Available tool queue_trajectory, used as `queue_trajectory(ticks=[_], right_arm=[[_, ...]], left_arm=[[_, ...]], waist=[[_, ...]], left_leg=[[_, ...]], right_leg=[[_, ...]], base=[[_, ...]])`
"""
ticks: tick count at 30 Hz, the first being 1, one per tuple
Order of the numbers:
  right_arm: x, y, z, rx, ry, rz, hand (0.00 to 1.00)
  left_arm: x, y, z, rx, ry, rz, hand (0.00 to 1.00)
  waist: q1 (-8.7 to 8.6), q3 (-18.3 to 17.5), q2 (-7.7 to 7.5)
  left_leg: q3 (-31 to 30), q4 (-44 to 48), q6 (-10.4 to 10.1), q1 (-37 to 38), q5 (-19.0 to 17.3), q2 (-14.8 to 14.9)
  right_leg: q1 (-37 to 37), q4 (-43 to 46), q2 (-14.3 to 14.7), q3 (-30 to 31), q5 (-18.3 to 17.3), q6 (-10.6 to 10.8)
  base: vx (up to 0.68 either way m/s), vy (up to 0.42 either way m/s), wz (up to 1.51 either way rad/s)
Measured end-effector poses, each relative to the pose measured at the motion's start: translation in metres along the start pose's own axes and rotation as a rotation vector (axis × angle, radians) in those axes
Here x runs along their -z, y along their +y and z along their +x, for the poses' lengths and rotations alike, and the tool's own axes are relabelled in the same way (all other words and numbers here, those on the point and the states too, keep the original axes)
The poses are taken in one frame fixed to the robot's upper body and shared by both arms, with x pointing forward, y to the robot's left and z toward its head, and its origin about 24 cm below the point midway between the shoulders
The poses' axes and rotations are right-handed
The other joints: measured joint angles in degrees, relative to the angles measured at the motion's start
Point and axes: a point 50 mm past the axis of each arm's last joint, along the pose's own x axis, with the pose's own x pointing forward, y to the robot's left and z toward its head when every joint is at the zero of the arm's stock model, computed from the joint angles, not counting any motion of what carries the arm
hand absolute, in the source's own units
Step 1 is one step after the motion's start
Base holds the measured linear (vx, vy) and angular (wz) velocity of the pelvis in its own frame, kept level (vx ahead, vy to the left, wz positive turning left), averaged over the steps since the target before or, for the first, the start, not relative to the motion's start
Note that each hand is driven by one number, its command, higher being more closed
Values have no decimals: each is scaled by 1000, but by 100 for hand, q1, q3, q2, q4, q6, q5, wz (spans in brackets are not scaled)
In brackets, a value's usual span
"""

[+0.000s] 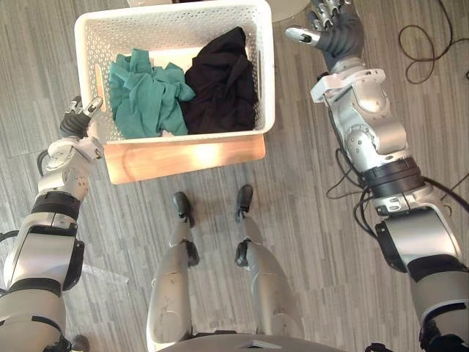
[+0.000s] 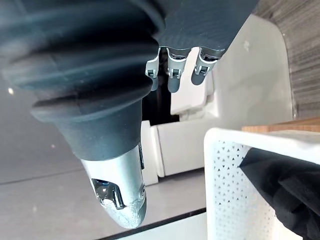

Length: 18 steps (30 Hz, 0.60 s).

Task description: Pick up the laundry basket with both hands and put the clothes into the washing machine.

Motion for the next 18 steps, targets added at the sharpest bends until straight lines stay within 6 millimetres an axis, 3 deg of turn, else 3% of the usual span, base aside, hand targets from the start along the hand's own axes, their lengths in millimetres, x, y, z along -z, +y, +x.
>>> queue_trajectory(ticks=[5, 8, 11, 13, 18], right_arm=[[41, 4, 4, -91, 248, -124, 0], [55, 1, 3, -107, 318, -184, 0], [49, -6, 13, -113, 334, -293, 0], [47, -8, 19, -114, 343, -366, 0], [50, -7, 24, -73, 351, -360, 0]], left_arm=[[-3, -10, 3, 41, 2, 32, 0], [-6, -16, 5, 65, 0, 50, 0], [-9, -20, 7, 84, 3, 66, 0], [-15, -21, 9, 87, -8, 69, 0], [-20, -28, 12, 105, -17, 92, 0]], waist=[[38, -21, -53], [67, -20, -53], [61, -27, -63], [49, -90, -145], [41, -109, -168]], left_leg=[[-56, -50, -20, 1, -4, 3], [-93, -159, -40, 1, 85, -7], [-113, -282, -33, 29, 158, -31], [-120, -492, -19, 31, 295, -53], [-178, -557, -37, -9, 412, -68]], right_leg=[[20, -22, 10, -42, -7, 8], [1, -23, 16, -86, -21, 26], [-13, -23, 9, -115, 17, 58], [-96, -18, 18, -130, -52, 101], [-122, -3, 5, -187, -58, 85]], base=[[10, 33, 4], [9, 44, 8], [8, 69, 4], [-9, 65, 5], [-25, 63, 7]])
